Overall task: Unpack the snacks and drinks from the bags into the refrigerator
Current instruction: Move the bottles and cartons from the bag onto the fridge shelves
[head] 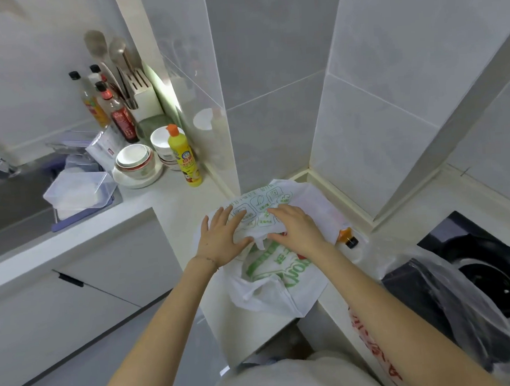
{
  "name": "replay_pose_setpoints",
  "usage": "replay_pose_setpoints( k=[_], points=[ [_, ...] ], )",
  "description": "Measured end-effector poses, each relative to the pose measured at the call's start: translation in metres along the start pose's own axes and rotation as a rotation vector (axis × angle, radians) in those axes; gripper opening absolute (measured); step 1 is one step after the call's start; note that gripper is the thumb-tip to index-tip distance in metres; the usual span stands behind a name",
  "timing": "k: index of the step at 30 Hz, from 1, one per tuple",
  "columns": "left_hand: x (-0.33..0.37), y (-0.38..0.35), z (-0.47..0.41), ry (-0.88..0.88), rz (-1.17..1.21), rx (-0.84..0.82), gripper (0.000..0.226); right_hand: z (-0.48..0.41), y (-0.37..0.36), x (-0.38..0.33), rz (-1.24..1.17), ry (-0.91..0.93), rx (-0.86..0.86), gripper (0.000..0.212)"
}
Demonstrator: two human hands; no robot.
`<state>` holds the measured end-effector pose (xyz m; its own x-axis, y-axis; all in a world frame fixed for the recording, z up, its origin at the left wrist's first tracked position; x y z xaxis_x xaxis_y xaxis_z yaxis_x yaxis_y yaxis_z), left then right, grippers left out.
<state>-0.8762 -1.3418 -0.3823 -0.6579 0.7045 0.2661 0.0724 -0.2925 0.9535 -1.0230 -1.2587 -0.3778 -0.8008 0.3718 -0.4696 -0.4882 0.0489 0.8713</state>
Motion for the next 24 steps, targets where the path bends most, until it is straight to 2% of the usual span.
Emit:
replay_pose_setpoints(
  k=[4,10,13,16,18,21,24],
  points=[
    [-0.009,-0.007,-0.01,0.044,0.002,-0.031,0.071,-0.025,-0.015,-0.004,0.065,0.05,-0.101,0.078],
    [-0.019,-0.022,-0.02,0.055,-0.021,-0.08,0.073,-0.058,-0.038,-0.016,0.203,0.129,-0.205,0.079],
    [-0.018,-0.03,-0.022,0.025,-0.052,-0.068,0.073,-0.068,-0.046,-0.017,0.244,0.138,-0.209,0.065],
    [-0.01,-0.039,-0.021,-0.07,-0.057,-0.058,0.072,-0.075,-0.044,-0.019,0.273,0.184,-0.184,0.032],
    [-0.004,-0.043,-0.021,-0.165,-0.086,-0.048,0.074,-0.079,-0.038,-0.019,0.228,0.197,-0.146,0.019],
    [-0.003,-0.037,-0.025,-0.287,-0.15,0.037,0.085,-0.089,-0.021,-0.022,0.162,0.216,-0.054,0.018],
    [-0.008,-0.023,-0.028,-0.33,-0.174,0.128,0.089,-0.1,-0.005,-0.028,0.073,0.22,0.038,0.02]
  ],
)
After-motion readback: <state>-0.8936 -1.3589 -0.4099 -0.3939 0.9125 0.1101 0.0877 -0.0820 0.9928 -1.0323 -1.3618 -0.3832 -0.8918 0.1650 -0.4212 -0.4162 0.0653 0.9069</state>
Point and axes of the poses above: each hand's wrist, its own z-axis away from the middle knuckle, its own y-axis out of the back of the hand, x = y × z, the point moved 9 cm from there along -z, towards the middle knuckle, and after that the axes turned 4 degrees about -y, right-handed, at the moved point
